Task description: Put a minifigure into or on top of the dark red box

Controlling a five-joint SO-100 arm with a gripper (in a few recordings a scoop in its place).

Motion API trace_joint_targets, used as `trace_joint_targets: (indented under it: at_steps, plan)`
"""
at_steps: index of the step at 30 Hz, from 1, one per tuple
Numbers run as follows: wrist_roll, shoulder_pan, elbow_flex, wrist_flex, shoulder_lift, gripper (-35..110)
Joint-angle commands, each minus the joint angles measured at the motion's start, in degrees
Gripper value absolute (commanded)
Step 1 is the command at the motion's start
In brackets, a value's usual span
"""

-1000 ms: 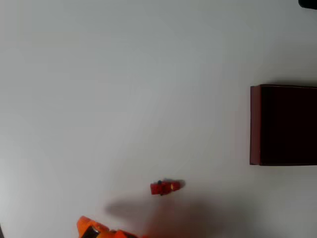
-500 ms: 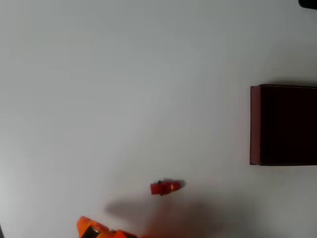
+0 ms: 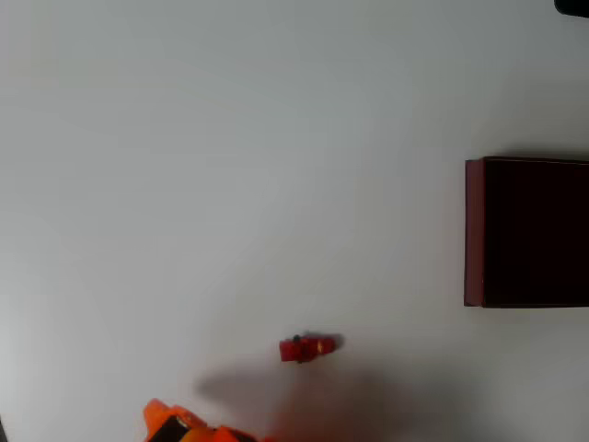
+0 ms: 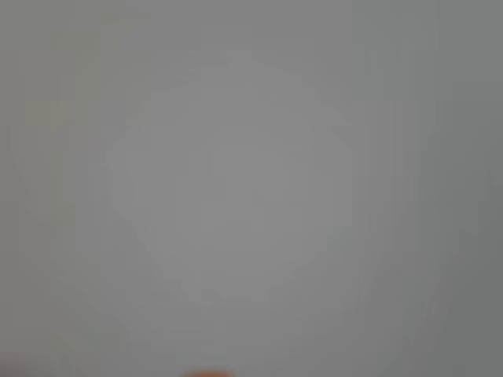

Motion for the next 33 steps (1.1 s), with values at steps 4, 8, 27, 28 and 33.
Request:
trace_joint_targets:
  at_steps: [4, 8, 27, 28, 33]
  plan:
    - [7.47, -1.85, -2.55, 1.58, -1.76, 0]
    - [15.73, -7.91, -5.62, 4.39, -1.76, 0]
    - [87.01, -37.88, -10.55, 13.01, 0.88, 0]
    - [88.68, -37.35, -11.34, 14.15, 0.88, 0]
    - [82.71, -29.44, -12.92, 14.33, 1.05, 0]
